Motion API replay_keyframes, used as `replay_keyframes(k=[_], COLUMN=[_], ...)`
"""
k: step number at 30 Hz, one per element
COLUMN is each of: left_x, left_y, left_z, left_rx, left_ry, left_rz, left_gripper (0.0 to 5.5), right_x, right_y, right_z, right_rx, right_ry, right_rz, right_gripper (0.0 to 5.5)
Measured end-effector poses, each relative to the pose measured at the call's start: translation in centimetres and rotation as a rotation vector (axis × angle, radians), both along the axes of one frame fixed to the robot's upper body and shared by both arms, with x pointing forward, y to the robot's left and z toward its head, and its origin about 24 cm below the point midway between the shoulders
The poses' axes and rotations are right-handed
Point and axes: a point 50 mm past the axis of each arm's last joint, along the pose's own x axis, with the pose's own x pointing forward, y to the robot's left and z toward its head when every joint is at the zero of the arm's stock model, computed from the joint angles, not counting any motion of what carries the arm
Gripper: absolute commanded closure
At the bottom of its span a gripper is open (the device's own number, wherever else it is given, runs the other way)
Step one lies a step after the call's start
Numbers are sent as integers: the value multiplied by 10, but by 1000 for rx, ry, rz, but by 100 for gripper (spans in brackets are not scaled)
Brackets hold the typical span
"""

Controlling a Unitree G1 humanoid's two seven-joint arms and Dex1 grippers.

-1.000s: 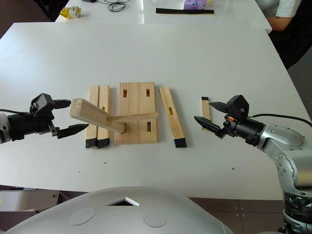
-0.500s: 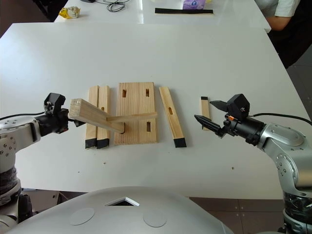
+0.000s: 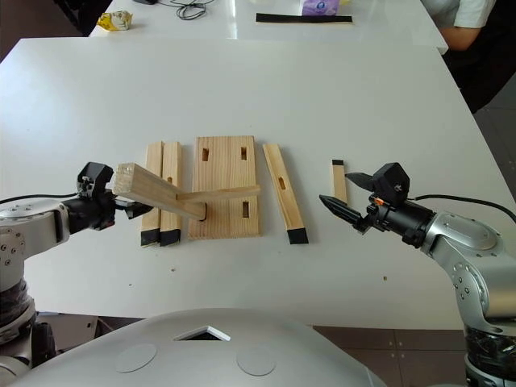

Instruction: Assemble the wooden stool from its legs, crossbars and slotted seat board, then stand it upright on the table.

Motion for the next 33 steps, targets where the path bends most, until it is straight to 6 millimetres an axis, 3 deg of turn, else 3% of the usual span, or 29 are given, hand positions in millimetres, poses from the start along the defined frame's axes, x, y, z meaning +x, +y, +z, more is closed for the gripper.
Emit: replay_keyframes(k=[8,17,33], left_x=[-7,4,8], left_y=[0,18,9], left_z=[-3,4,3], left_rx=[39,175,22], left_ry=[22,-15,39], left_rz=[-26,-49,-23], left_gripper=[42,42,42], right_x=[1,0,2], right_y=[0,0,-1], right_z=[0,0,-3], right_rx=[1,-1,-13], right_ry=[0,1,10], right_rz=[3,-2,2], right_gripper=[124,124,124])
